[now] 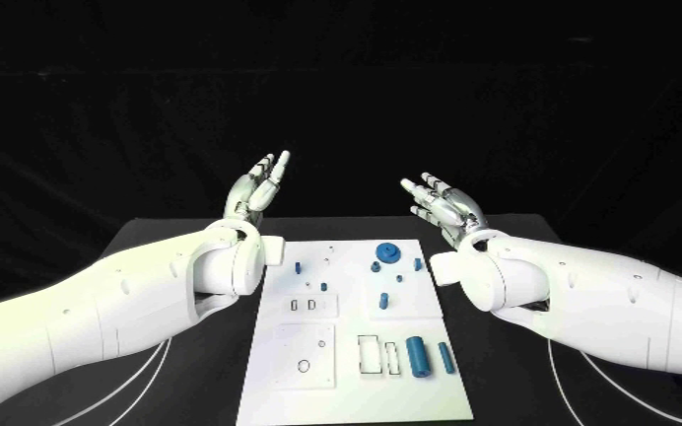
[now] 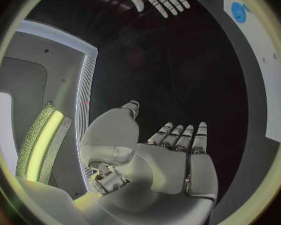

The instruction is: Assemble the parts on the task board

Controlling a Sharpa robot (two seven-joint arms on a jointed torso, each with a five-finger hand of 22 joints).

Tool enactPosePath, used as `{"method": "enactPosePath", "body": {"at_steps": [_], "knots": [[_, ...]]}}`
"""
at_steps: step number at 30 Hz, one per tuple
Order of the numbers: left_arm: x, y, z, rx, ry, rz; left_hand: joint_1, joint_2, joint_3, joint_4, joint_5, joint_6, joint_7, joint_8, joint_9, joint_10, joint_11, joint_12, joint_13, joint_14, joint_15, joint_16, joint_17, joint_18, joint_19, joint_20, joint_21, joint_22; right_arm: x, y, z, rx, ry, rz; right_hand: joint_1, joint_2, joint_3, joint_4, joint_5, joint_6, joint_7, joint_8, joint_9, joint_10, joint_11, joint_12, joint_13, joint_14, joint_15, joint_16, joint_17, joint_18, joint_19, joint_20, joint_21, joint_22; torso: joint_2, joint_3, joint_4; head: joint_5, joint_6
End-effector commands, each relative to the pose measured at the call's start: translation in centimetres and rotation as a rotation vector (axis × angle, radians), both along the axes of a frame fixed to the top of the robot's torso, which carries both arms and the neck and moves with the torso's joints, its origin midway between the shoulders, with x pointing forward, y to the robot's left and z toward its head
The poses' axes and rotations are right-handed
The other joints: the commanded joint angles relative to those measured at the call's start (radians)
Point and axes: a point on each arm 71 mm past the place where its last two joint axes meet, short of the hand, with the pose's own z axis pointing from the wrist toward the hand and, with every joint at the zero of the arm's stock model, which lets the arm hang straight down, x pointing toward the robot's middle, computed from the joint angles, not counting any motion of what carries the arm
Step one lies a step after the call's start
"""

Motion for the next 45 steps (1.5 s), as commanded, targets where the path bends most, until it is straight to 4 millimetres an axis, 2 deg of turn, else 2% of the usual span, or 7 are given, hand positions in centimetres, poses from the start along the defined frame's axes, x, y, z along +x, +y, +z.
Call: {"method": "enactPosePath", "body": {"at_steps": [1,6,9,10,14,33,45], "knots": [[0.0,-0.6,0.3,-0.015,-0.032,-0.076,0.055,-0.006,0.002,0.015,0.004,0.033,0.126,0.011,0.007,0.02,0.027,0.008,0.005,0.014,0.018,0.007,0.004,0.012,0.003,0.017,0.009,0.003,0.1,1.0,0.0,0.034,0.055,0.181,0.152,-0.014,0.043,-0.096,0.023,0.096,0.175,0.031,0.023,0.13,0.005,0.022,0.014,0.148,0.006,0.04,0.028,0.021,0.156,0.006,0.062,0.031,0.0,-0.0004,0.0,0.0,0.0],[0.0,-0.6,0.3,-0.015,-0.032,-0.076,0.237,-0.075,0.043,-0.013,0.004,0.212,0.164,0.069,0.049,0.274,0.083,0.052,0.029,0.266,0.046,0.078,0.053,-0.02,0.167,0.018,0.096,0.047,0.4,1.0,0.1,0.027,0.07,0.23,0.282,-0.049,0.066,-0.171,0.072,0.378,0.165,0.132,0.086,0.528,-0.018,0.093,0.042,0.566,-0.038,0.163,0.098,0.069,0.472,0.001,0.191,0.085,0.0,-0.0004,0.0,0.0,0.0],[0.0,-0.6,0.3,-0.015,-0.032,-0.076,0.368,-0.126,0.092,-0.064,0.004,0.407,0.162,0.14,0.095,0.609,0.061,0.122,0.054,0.643,0.001,0.213,0.129,0.03,0.5,0.014,0.264,0.123,0.5,1.0,0.1,0.025,0.073,0.238,0.314,-0.063,0.078,-0.186,0.089,0.533,0.155,0.184,0.117,0.713,-0.036,0.108,0.047,0.695,-0.063,0.194,0.111,0.095,0.551,-0.001,0.226,0.093,0.0,-0.0004,0.0,0.0,0.0],[-0.8,2.3,1.3,-0.016,-0.066,-0.067,0.403,-0.142,0.11,-0.079,0.005,0.465,0.159,0.16,0.108,0.69,0.054,0.134,0.055,0.67,-0.006,0.221,0.135,0.042,0.527,0.014,0.278,0.125,2.3,-1.3,2.6,-0.403,-0.238,0.206,0.321,-0.067,0.083,-0.188,0.092,0.579,0.15,0.198,0.124,0.745,-0.042,0.106,0.047,0.725,-0.072,0.2,0.113,0.103,0.573,-0.002,0.235,0.094,0.035,-0.0032,0.0046,0.007,0.002],[-1.1,2.7,1.6,-0.008,-0.064,-0.076,0.463,-0.175,0.166,-0.107,0.005,0.619,0.142,0.219,0.141,0.781,0.031,0.131,0.053,0.758,-0.033,0.252,0.167,0.066,0.603,0.009,0.318,0.131,2.7,-1.4,3.3,-0.528,-0.303,0.247,0.335,-0.093,0.112,-0.191,0.089,0.74,0.122,0.239,0.143,0.871,-0.077,0.104,0.045,0.848,-0.11,0.222,0.122,0.113,0.659,-0.031,0.281,0.109,0.045,-0.0028,0.008,0.005,0.005],[-4.3,2.4,4.1,0.021,-0.061,-0.252,0.474,-0.291,0.387,-0.181,0.003,0.747,0.099,0.259,0.169,1.006,-0.027,0.083,0.055,0.966,-0.11,0.377,0.326,0.065,0.741,-0.07,0.503,0.206,3.1,-0.9,5.0,-1.161,-0.442,0.427,0.319,-0.193,0.124,-0.153,0.159,0.906,0.041,0.255,0.186,1.096,-0.17,0.05,0.064,1.263,-0.244,0.438,0.411,0.112,0.848,-0.165,0.68,0.358,0.123,-0.0107,0.0257,-0.017,0.034],[-6.0,2.1,5.4,0.007,-0.065,-0.313,0.436,-0.301,0.399,-0.201,0.002,0.743,0.097,0.25,0.19,1.017,-0.031,0.059,0.058,0.958,-0.121,0.525,0.442,0.063,0.715,-0.084,0.645,0.292,2.2,0.9,5.2,-1.399,-0.514,0.448,0.283,-0.245,0.175,-0.105,0.171,0.904,0.028,0.256,0.267,1.095,-0.183,0.047,0.119,1.332,-0.258,0.743,0.725,0.068,0.999,-0.181,1.01,0.753,0.161,-0.0156,0.0335,-0.03,0.037]]}}
